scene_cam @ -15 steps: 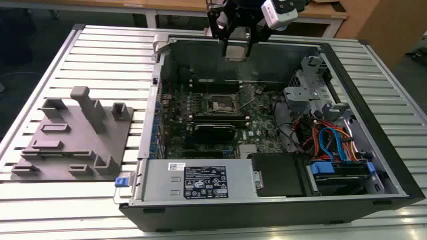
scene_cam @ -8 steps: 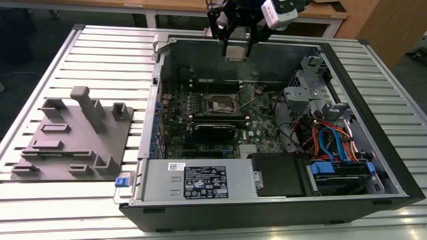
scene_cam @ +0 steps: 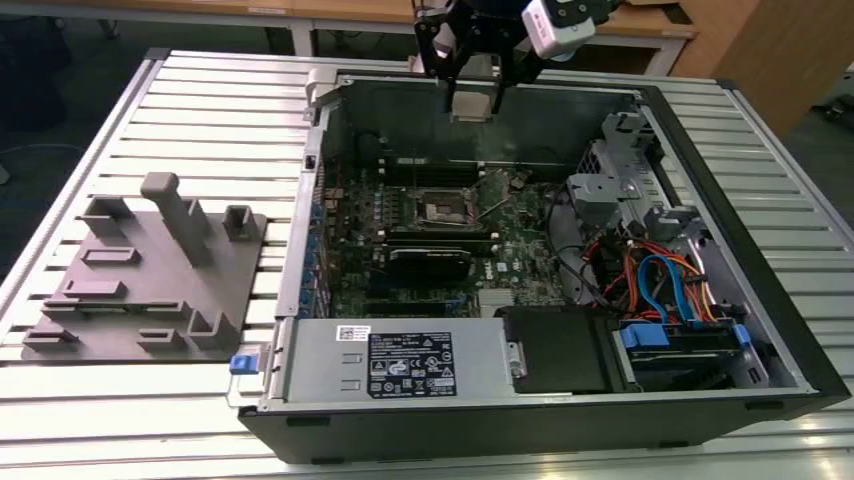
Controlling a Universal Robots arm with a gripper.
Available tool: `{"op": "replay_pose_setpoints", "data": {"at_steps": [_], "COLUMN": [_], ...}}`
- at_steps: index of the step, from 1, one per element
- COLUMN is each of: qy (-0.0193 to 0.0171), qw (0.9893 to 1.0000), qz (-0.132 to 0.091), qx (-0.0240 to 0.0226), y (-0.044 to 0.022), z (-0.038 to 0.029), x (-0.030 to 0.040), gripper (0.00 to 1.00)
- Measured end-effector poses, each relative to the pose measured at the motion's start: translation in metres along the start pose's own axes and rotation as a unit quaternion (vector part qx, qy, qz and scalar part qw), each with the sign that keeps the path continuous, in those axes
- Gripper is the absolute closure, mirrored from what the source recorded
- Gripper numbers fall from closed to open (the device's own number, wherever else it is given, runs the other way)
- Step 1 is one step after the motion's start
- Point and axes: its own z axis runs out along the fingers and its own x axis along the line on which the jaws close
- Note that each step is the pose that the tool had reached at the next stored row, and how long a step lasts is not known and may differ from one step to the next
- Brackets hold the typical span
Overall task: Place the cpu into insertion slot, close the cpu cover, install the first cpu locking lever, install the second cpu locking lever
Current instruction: 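Place the cpu into insertion slot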
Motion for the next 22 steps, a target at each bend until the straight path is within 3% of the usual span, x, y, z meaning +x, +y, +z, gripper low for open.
{"op": "replay_pose_setpoints", "data": {"at_steps": [5,22], "qy": [-0.0020,-0.0026], "qw": [0.9998,0.9996], "qz": [0.022,0.029], "qx": [-0.0004,-0.0006], "y": [0.0000,0.0000], "z": [0.0002,0.0003], "x": [0.0000,0.0000], "gripper": [0.46,0.46]}}
